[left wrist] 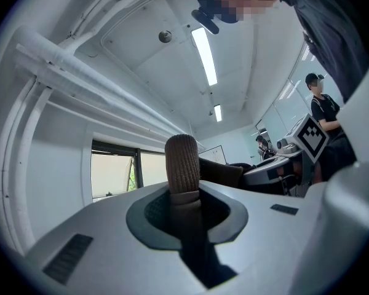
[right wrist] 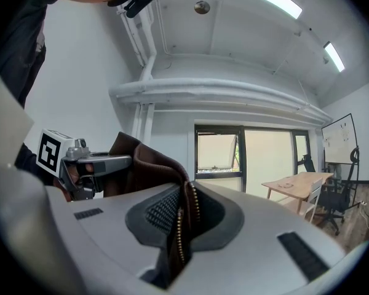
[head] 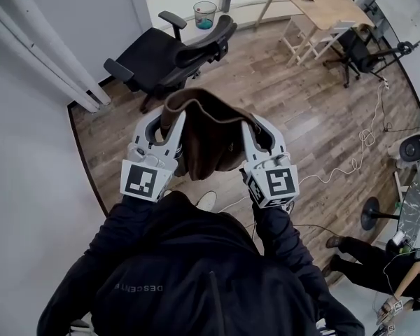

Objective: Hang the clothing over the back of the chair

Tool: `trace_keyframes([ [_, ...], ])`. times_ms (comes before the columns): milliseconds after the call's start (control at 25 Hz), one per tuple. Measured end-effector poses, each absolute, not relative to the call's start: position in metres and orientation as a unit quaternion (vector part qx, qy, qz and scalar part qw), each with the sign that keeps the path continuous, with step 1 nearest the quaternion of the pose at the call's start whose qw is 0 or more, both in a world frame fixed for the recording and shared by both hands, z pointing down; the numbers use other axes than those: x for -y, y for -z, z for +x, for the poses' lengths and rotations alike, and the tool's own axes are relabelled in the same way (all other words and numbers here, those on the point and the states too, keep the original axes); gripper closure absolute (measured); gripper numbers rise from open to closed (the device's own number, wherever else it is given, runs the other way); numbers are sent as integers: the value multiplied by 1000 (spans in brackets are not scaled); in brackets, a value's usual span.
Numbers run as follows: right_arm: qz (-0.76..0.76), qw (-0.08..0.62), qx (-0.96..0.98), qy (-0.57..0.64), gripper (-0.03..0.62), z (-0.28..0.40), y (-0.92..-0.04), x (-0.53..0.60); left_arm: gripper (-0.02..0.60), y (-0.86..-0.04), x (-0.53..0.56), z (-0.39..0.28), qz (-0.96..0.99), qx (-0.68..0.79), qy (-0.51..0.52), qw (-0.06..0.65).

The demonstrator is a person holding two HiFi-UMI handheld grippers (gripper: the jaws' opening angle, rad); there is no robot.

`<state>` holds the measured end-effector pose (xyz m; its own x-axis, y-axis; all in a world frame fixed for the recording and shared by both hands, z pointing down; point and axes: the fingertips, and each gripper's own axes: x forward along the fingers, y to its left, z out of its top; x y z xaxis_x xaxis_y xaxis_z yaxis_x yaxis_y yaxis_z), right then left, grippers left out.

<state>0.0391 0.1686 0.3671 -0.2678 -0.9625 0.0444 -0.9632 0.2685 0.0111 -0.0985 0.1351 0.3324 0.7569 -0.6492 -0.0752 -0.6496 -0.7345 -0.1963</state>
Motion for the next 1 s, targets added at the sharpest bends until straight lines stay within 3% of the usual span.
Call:
trace_keyframes([
  [1000,602,41,797,-6,553,119,-362,-30,517,-330,-5,-21,-937,-336,-38,84],
])
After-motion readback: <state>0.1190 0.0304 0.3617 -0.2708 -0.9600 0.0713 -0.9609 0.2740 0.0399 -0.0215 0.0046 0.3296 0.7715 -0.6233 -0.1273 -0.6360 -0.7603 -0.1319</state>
